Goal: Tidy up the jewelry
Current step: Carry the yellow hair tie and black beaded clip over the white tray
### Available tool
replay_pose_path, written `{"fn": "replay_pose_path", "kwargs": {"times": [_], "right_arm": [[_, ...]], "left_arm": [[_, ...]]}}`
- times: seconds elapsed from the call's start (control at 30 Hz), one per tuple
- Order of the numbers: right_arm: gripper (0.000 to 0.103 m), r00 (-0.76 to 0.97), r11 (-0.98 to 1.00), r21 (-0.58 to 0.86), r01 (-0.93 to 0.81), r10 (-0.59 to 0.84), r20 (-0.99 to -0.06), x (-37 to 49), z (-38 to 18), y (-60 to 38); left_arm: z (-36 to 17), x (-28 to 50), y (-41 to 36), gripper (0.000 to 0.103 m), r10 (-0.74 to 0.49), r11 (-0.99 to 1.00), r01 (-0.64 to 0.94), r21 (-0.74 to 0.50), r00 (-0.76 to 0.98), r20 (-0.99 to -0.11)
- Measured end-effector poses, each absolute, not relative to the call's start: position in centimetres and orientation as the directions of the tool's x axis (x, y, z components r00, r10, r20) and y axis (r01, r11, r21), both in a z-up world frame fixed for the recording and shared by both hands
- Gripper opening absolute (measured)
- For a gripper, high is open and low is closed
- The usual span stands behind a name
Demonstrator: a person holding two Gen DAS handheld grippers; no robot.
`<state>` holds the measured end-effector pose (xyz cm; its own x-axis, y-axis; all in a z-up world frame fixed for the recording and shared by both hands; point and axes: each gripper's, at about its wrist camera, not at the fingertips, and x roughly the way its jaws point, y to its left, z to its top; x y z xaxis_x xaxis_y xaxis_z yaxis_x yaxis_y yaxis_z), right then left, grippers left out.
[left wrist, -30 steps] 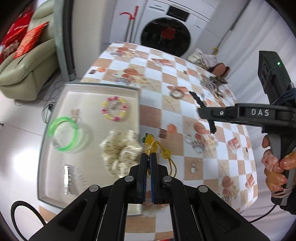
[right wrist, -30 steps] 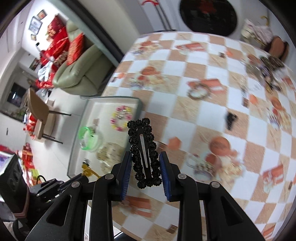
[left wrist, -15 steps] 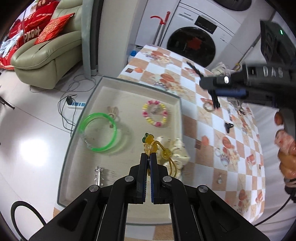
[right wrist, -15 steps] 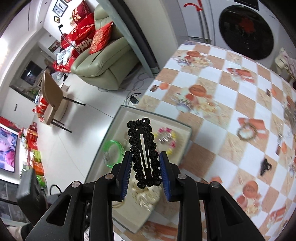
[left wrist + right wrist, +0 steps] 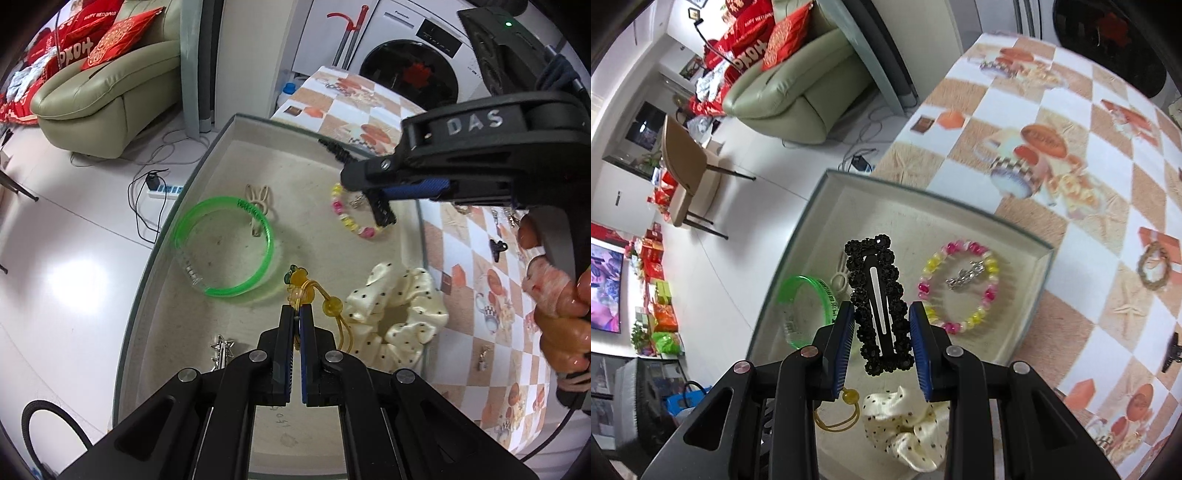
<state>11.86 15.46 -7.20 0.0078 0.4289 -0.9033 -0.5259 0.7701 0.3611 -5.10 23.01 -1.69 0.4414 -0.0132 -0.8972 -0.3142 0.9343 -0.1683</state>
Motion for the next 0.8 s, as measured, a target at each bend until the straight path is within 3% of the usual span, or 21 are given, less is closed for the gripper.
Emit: {"fn": "replay_pose_path", "kwargs": {"times": [0.5, 0.8], "right_arm": [[0.033, -0.049, 0.785, 0.329, -0.525, 0.358, -0.932, 11.9, -11.9, 16.4], [0.034, -0.06, 0.781, 0.345, -0.52, 0.37, -0.927, 12.0, -11.9, 16.3]], "left_arm": [[-2.7, -4.3, 22.9, 0.007, 0.039, 0.94, -0.328, -0.099, 0.388, -0.921], [-2.4, -4.3, 22.5, 0.007, 0.083, 0.938, -0.343, -0.048, 0.358, -0.93]]}}
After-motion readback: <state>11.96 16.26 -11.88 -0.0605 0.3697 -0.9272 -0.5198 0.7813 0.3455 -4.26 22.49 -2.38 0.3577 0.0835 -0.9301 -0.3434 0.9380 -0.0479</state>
